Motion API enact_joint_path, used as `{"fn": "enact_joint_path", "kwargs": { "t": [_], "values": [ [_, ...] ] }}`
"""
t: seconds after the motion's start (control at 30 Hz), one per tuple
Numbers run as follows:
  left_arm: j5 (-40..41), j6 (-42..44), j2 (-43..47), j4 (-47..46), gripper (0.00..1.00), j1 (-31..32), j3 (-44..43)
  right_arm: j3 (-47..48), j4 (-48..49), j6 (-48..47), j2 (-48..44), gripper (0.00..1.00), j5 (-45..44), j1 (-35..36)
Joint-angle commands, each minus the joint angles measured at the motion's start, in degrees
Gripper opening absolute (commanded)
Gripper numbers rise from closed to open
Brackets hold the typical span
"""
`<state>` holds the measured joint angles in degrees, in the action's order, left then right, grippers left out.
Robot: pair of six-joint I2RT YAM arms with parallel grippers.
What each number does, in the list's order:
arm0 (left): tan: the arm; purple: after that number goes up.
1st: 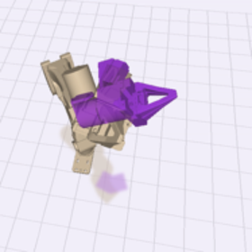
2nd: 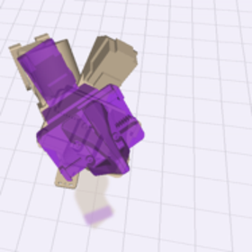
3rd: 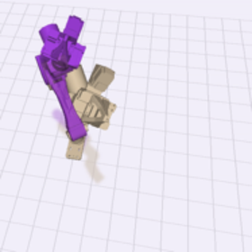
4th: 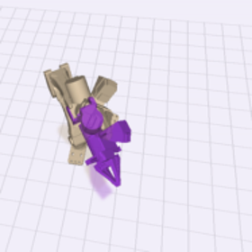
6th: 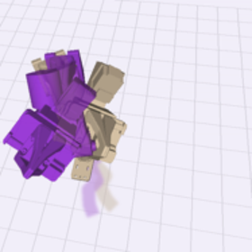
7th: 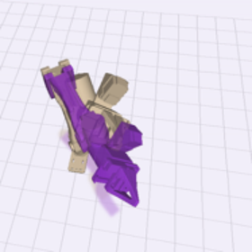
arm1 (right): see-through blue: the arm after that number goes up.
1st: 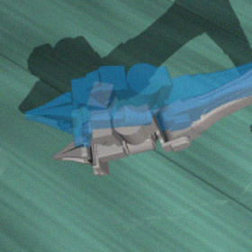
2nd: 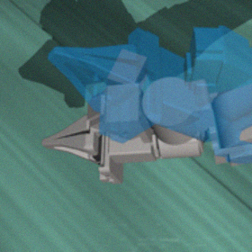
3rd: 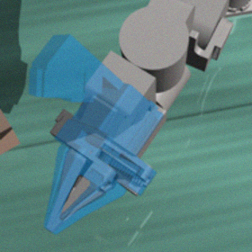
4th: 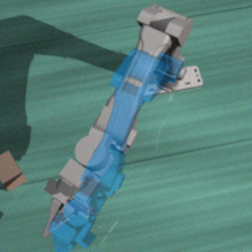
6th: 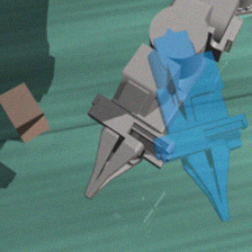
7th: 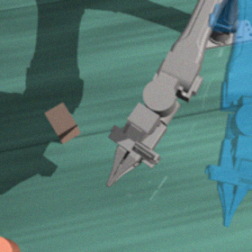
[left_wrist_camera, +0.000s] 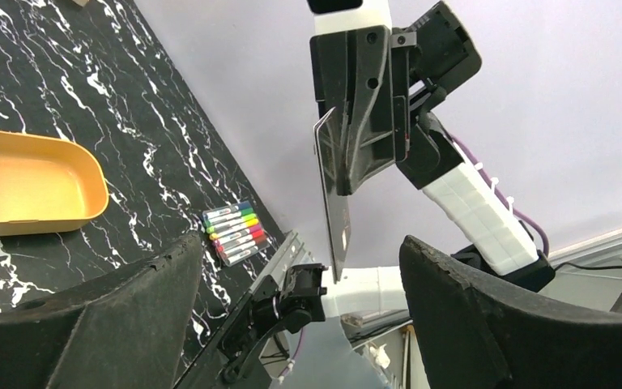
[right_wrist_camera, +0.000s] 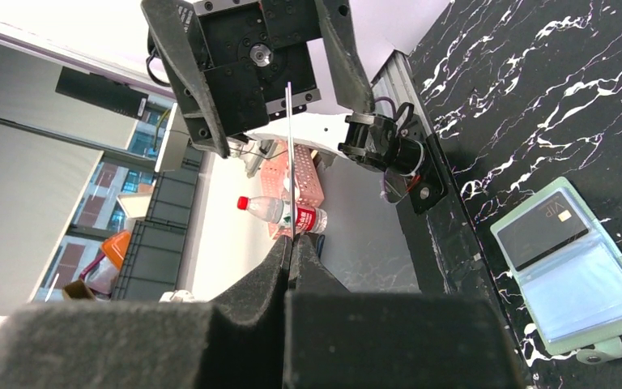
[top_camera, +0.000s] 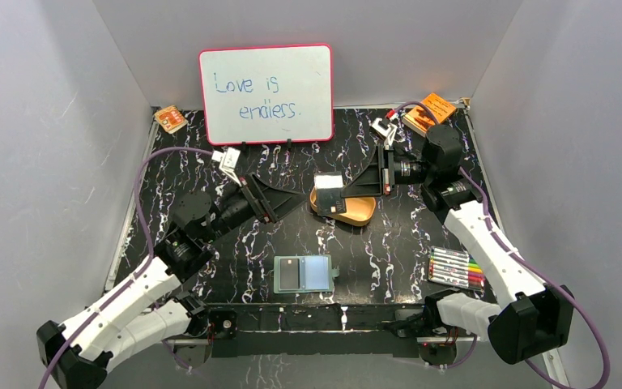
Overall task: Put the credit cards into the card holder
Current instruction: Pick up the credit card from the storage box.
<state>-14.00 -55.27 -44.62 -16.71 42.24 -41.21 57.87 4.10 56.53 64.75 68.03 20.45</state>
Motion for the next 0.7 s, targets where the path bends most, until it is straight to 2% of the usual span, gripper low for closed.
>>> {"fn": "enact_joint_path", "kwargs": {
  "t": [0.0, 0.67],
  "values": [
    [-4.3, 1.2, -2.0, -3.7, 0.87, 0.2, -1.8, -0.5, 6.0, 1.4, -1.5, 0.00, 2.0, 0.7],
    [-4.9, 1.7, -3.9, -4.3, 0.81, 0.2, 0.6, -1.8, 11.1, 4.6, -1.2, 0.00, 2.4, 1.5]
  ]
}}
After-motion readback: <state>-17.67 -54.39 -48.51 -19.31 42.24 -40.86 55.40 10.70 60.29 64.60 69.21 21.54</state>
